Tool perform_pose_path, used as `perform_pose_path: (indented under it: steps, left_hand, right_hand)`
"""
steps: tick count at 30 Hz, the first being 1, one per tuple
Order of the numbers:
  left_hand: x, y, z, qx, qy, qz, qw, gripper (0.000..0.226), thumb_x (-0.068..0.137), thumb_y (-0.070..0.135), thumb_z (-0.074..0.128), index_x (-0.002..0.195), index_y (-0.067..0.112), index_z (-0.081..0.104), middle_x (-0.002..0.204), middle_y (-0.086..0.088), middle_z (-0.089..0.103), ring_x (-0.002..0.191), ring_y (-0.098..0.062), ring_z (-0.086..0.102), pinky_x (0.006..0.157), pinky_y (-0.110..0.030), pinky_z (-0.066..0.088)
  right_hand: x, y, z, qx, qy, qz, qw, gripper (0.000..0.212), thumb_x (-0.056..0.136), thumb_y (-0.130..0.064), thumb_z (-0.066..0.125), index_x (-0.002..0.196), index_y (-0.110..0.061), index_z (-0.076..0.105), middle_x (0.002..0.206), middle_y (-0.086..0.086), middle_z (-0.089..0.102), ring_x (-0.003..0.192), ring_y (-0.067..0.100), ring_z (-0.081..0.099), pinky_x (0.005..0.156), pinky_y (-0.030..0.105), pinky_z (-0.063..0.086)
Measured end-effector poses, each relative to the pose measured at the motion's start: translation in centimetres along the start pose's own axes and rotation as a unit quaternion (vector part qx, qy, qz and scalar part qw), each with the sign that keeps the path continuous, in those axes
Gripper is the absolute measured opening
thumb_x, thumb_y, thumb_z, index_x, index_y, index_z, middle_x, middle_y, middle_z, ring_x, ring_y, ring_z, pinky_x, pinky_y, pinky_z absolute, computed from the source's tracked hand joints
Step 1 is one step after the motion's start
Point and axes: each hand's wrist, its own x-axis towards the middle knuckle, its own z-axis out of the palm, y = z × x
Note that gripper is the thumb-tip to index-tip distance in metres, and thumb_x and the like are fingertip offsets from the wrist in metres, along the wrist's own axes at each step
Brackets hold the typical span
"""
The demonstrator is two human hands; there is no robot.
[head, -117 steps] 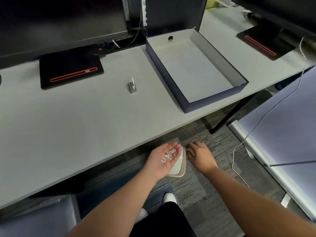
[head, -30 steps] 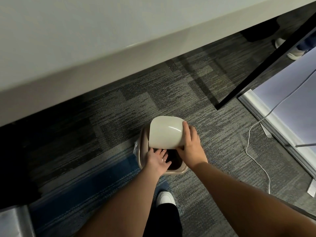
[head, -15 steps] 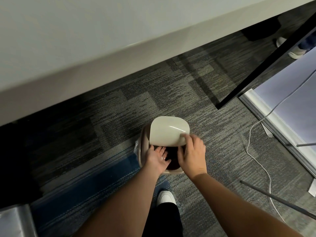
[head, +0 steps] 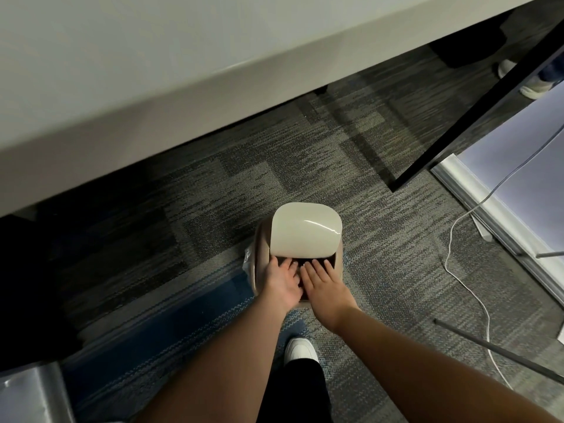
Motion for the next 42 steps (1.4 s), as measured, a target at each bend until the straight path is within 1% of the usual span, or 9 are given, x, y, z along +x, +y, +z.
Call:
perform_pose_path:
  steps: [4,8,14,20,26,31,37,39,42]
  left_hand:
    - [0.0,-0.1,-0.3,0.004,-0.004,-0.011,1.000,0.066,0.096,0.059,0.016,0.151,0.022,0.023,0.158,-0.005,0.021,0.146,-0.024,0.018,0.119,-0.047,0.008]
    - [-0.2,0.1,-0.1,0.022,0.008,-0.007,1.000,0.067,0.097,0.057,0.014,0.151,0.019,0.019,0.159,-0.004,0.019,0.146,-0.023,0.016,0.119,-0.046,0.008]
    - [-0.2,0.2,-0.2,0.046,0.020,-0.009,0.999,0.067,0.096,0.058,0.010,0.152,0.021,0.016,0.159,-0.001,0.018,0.147,-0.025,0.015,0.119,-0.048,0.007]
    - [0.6,-0.1,-0.2,0.041,0.062,0.019,0.997,0.077,0.097,0.058,0.011,0.148,0.002,0.021,0.155,-0.014,0.026,0.144,-0.030,0.023,0.116,-0.043,0.020]
    - [-0.3,0.1,0.7,0.005,0.036,0.017,0.999,0.066,0.097,0.057,0.011,0.152,0.020,0.013,0.158,-0.008,0.020,0.147,-0.024,0.012,0.119,-0.048,0.003]
    - [-0.3,0.0,0.8,0.001,0.032,0.031,0.999,0.065,0.097,0.056,0.011,0.152,0.022,0.015,0.158,-0.008,0.022,0.146,-0.023,0.015,0.118,-0.044,0.009]
    - [-0.3,-0.2,0.9,0.016,0.039,0.038,0.998,0.064,0.098,0.054,0.012,0.151,0.020,0.018,0.157,-0.009,0.023,0.147,-0.024,0.015,0.117,-0.041,0.006]
    - [-0.4,-0.3,0.7,0.026,0.042,0.038,0.998,0.064,0.098,0.054,0.011,0.151,0.020,0.018,0.157,-0.009,0.023,0.147,-0.024,0.015,0.117,-0.042,0.005]
    - [-0.5,-0.3,0.4,0.036,0.040,0.033,0.998,0.063,0.098,0.054,0.011,0.152,0.022,0.017,0.158,-0.009,0.021,0.147,-0.024,0.014,0.118,-0.043,0.004]
  right_hand:
    - [1.4,-0.9,-0.1,0.088,-0.042,0.036,0.995,0.060,0.098,-0.012,0.028,0.150,-0.006,-0.002,0.158,0.014,0.006,0.146,0.031,0.006,0.120,0.043,0.006]
    - [2.9,-1.1,-0.3,0.139,-0.062,0.100,0.983,0.053,0.099,-0.011,0.026,0.148,0.000,0.011,0.155,0.019,0.018,0.143,0.033,0.016,0.119,0.040,0.012]
    - [3.1,-1.2,-0.6,0.305,-0.082,0.141,0.938,0.069,0.093,-0.007,0.043,0.151,-0.014,0.006,0.154,0.018,0.017,0.137,0.036,0.027,0.114,0.040,0.025]
    - [3.1,-1.4,-0.5,0.387,-0.094,0.193,0.897,0.067,0.091,-0.010,0.047,0.149,-0.015,0.015,0.148,0.020,0.027,0.129,0.036,0.040,0.107,0.039,0.036]
    - [2.8,-1.1,-1.0,0.477,-0.058,0.203,0.853,0.048,0.090,-0.005,0.046,0.137,-0.006,0.039,0.132,0.018,0.052,0.119,0.032,0.050,0.097,0.032,0.040]
    - [2.0,-1.0,-0.6,0.603,0.043,0.297,0.739,0.041,0.088,0.006,0.041,0.127,-0.004,0.050,0.113,0.017,0.062,0.103,0.029,0.057,0.085,0.029,0.042]
    - [1.8,-1.3,0.0,0.630,0.101,0.314,0.703,0.010,0.088,-0.001,0.052,0.084,-0.010,0.053,0.074,0.002,0.057,0.073,0.022,0.054,0.062,0.027,0.041]
    - [1.7,-1.3,-0.1,0.634,0.109,0.315,0.697,0.009,0.088,-0.004,0.054,0.081,-0.009,0.052,0.070,0.002,0.056,0.064,0.018,0.050,0.055,0.026,0.038]
    - [1.6,-1.2,-0.4,0.640,0.114,0.300,0.698,0.008,0.087,-0.005,0.057,0.084,-0.011,0.053,0.068,-0.002,0.053,0.063,0.015,0.048,0.060,0.028,0.041]
